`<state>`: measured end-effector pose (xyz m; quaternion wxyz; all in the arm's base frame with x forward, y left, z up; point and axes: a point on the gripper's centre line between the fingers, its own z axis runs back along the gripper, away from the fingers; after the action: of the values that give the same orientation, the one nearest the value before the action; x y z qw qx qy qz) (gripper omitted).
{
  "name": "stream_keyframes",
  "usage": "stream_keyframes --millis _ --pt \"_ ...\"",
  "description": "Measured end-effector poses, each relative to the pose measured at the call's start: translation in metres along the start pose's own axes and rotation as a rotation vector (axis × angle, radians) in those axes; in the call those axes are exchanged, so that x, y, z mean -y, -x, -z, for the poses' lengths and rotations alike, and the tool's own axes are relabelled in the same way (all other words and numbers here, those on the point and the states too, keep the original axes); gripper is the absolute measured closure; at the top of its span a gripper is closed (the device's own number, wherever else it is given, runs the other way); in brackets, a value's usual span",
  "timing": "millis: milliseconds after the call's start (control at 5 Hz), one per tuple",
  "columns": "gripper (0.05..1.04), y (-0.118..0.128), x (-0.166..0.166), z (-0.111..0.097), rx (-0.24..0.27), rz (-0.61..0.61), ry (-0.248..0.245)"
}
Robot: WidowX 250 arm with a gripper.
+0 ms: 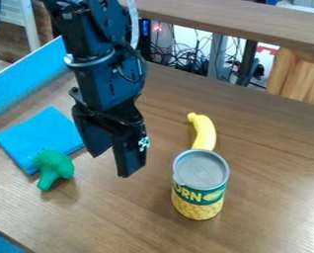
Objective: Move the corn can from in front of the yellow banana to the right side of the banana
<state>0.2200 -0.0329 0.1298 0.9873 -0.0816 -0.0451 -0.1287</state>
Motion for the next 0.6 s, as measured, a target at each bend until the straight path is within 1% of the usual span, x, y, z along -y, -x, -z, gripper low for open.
stream_keyframes --millis 200,400,600 --pt "0.083 0.003 0.000 0.005 -0.019 0.000 0.005" --pt "0.083 -0.003 -0.006 0.020 0.034 0.089 -0.020" --pt "0.083 -0.004 -0.009 0.027 0.073 0.110 -0.043"
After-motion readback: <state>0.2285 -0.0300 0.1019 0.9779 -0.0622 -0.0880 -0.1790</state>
